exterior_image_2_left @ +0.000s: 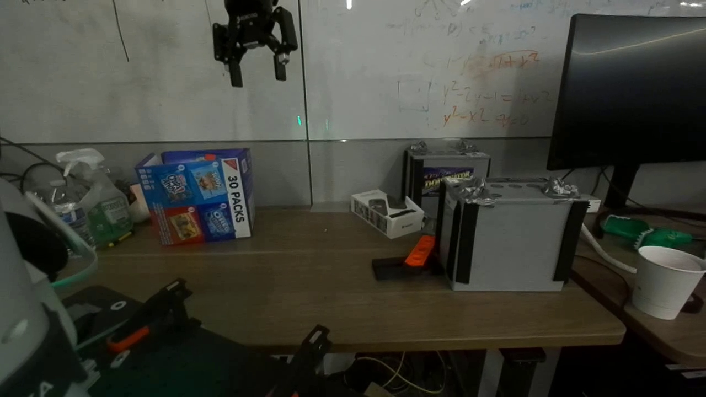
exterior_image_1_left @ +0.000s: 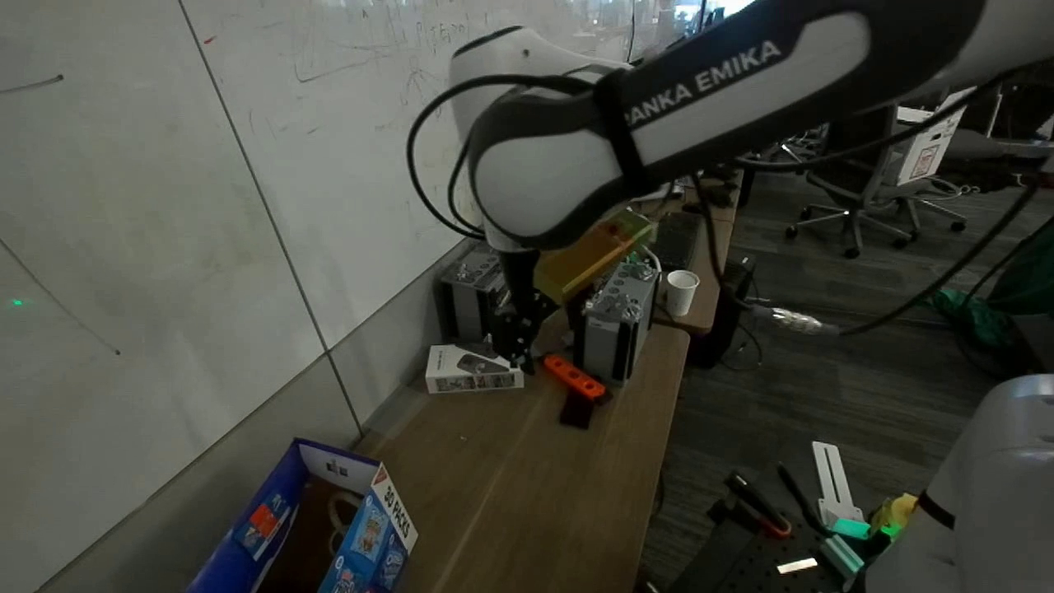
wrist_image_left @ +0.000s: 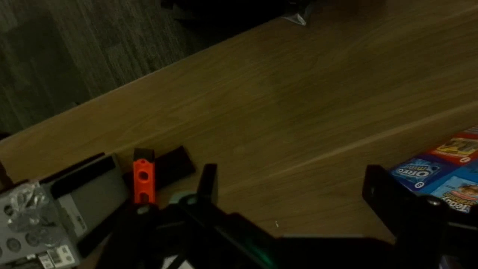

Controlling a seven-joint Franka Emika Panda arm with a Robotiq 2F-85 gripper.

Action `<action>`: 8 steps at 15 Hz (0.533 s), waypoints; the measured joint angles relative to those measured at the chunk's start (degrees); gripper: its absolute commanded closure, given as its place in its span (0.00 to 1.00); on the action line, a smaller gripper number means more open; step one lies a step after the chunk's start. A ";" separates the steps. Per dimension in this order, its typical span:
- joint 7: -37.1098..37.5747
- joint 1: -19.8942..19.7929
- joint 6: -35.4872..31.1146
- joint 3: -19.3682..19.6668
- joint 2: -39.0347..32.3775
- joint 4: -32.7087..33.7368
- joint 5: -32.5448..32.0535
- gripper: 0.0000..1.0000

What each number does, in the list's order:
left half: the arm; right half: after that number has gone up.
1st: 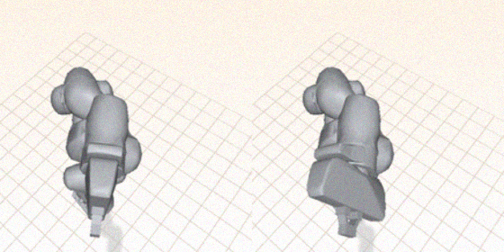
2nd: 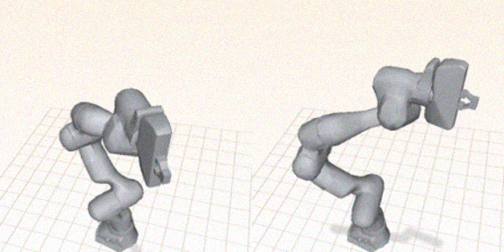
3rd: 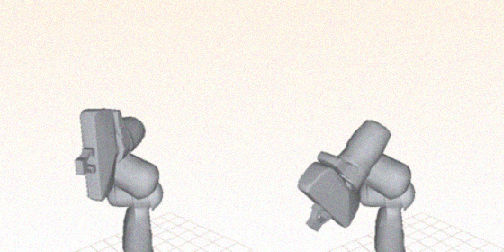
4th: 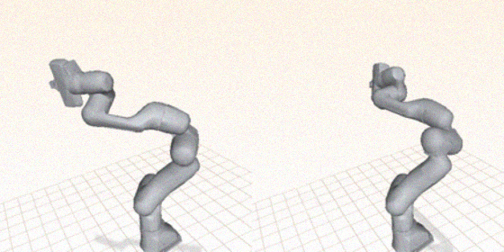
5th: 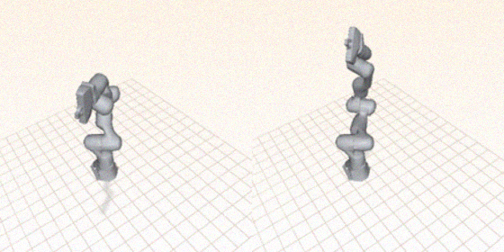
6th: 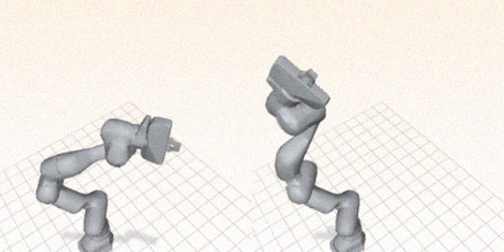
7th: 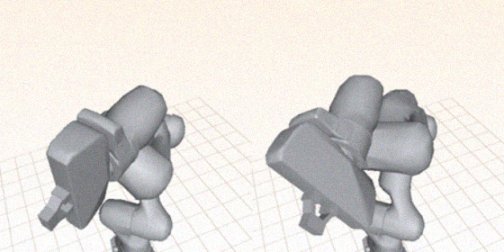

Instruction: Put the white rope inside the blue box

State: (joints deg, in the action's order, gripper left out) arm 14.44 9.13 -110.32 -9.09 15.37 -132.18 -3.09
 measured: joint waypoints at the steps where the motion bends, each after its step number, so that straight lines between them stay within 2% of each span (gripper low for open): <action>1: 0.82 -0.56 -1.21 0.52 2.75 -3.35 1.18 0.00; 3: 1.16 -1.40 -3.61 1.41 8.43 -10.03 3.48 0.00; 8: -5.43 -2.20 -4.32 4.06 23.39 -23.08 2.54 0.00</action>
State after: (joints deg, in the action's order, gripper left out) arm 9.01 6.93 -114.63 -5.03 38.76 -155.26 -0.56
